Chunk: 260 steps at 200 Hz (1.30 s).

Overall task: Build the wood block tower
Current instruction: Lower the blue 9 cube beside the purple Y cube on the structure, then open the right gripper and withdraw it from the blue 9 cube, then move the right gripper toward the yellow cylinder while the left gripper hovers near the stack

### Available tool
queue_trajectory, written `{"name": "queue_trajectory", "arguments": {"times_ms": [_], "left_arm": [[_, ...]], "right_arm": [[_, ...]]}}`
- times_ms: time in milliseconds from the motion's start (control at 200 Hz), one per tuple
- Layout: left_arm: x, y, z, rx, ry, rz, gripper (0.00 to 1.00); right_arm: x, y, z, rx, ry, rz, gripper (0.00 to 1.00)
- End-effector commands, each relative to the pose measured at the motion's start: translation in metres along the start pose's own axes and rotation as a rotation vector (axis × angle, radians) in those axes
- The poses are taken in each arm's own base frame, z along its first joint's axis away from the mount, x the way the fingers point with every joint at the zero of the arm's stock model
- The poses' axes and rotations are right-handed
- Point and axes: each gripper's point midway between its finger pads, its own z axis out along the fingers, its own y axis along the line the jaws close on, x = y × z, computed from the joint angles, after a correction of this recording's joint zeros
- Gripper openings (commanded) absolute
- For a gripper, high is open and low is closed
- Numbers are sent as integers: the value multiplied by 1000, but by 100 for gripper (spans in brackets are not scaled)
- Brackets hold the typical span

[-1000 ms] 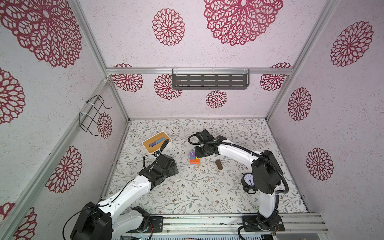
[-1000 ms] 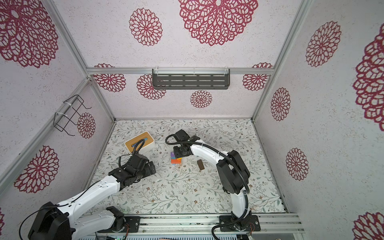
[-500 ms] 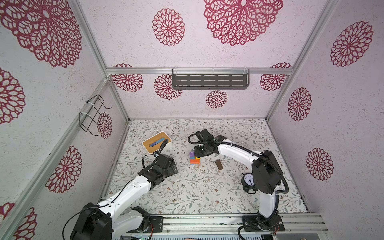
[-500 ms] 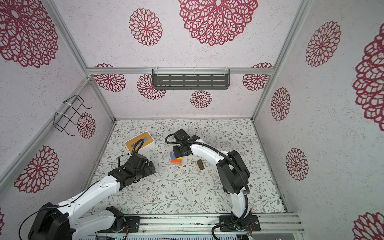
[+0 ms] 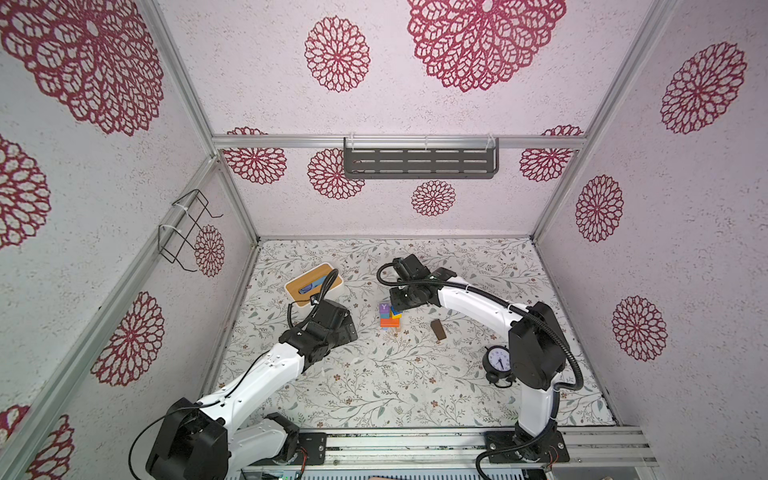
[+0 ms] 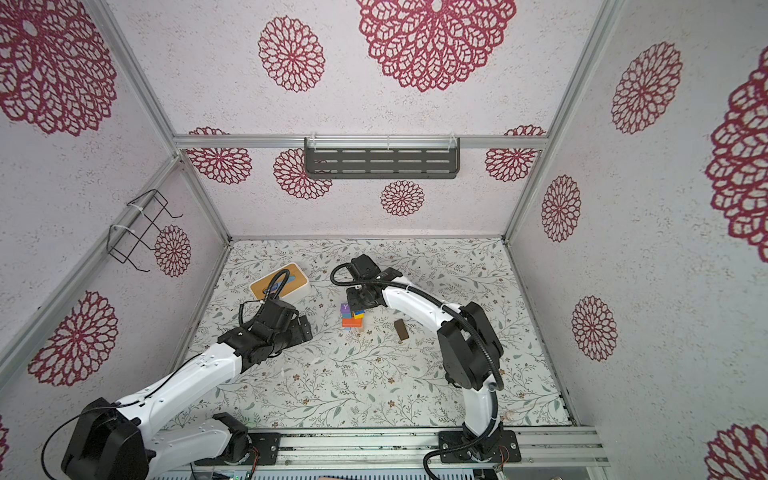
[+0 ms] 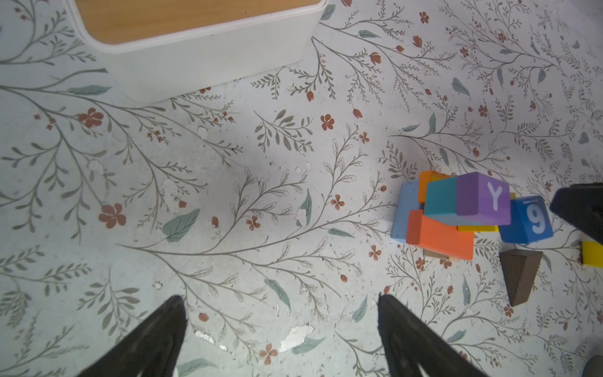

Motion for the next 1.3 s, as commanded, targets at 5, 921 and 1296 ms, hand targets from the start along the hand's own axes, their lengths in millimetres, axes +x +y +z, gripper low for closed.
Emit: {"name": "queue_trajectory", "arguments": {"times_ms": [5, 921, 1296], "left_arm": [[-13, -12, 2, 32, -18, 35, 59], [-27, -102, 64, 488, 114, -23, 0], [-19, -112, 85, 524, 161, -59, 0]], "right_arm": [[-18, -15, -31, -29, -75, 37, 14], [4, -41, 3, -478, -69, 190, 0], [6, -38, 20, -507, -37, 216, 0]]}}
